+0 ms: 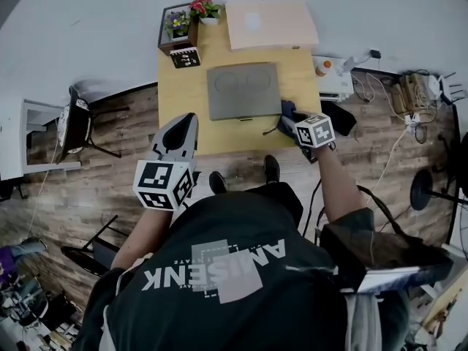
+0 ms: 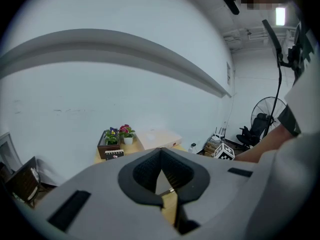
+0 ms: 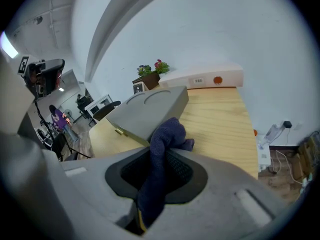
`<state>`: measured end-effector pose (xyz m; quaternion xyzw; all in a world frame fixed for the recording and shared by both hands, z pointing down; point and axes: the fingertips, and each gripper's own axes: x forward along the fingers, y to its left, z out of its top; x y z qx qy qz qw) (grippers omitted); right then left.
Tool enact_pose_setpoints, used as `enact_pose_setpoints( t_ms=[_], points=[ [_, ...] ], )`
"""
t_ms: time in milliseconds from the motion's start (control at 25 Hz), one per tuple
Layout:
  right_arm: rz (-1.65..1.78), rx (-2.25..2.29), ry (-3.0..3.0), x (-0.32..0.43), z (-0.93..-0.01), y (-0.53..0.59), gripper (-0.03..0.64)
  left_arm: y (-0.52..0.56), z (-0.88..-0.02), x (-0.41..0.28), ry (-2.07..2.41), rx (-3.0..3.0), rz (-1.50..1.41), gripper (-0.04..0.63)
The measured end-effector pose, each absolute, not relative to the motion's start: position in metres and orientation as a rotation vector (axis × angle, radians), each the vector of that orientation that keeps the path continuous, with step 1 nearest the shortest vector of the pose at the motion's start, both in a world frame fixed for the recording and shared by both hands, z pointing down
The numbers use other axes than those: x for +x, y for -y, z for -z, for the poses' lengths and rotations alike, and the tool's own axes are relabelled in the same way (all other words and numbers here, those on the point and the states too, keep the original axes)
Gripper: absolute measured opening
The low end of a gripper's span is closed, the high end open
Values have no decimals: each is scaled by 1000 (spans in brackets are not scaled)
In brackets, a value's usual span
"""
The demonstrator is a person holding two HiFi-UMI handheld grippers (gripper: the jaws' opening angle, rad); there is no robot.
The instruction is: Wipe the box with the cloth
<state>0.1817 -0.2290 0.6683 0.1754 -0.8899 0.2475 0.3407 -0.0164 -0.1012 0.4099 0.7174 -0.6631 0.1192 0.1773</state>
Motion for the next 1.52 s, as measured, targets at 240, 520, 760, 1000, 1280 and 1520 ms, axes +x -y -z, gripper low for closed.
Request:
enact_pose_setpoints(
  t_ms=[240, 520, 760, 1000, 1280, 1520],
  points=[
    [-644, 587, 2294, 190, -667, 219, 71, 88, -416, -31, 1824, 2081, -367, 0],
    [-779, 897, 2217, 224, -662, 197, 71, 81, -418, -51, 1730, 2160, -316, 0],
    [-878, 1022, 2132, 228, -675, 174, 71, 74, -424, -66, 1707, 2132, -306, 0],
    [-878, 1019, 2093, 206, -681, 189, 71, 80, -425, -76, 1744, 2054, -325, 0],
    [-842, 976, 2071, 179, -682, 202, 71, 84, -414, -76, 1774, 2053, -339, 0],
    [-789, 976, 2050, 165, -681, 199, 71, 77, -414, -82, 1781, 2042, -338, 0]
  ],
)
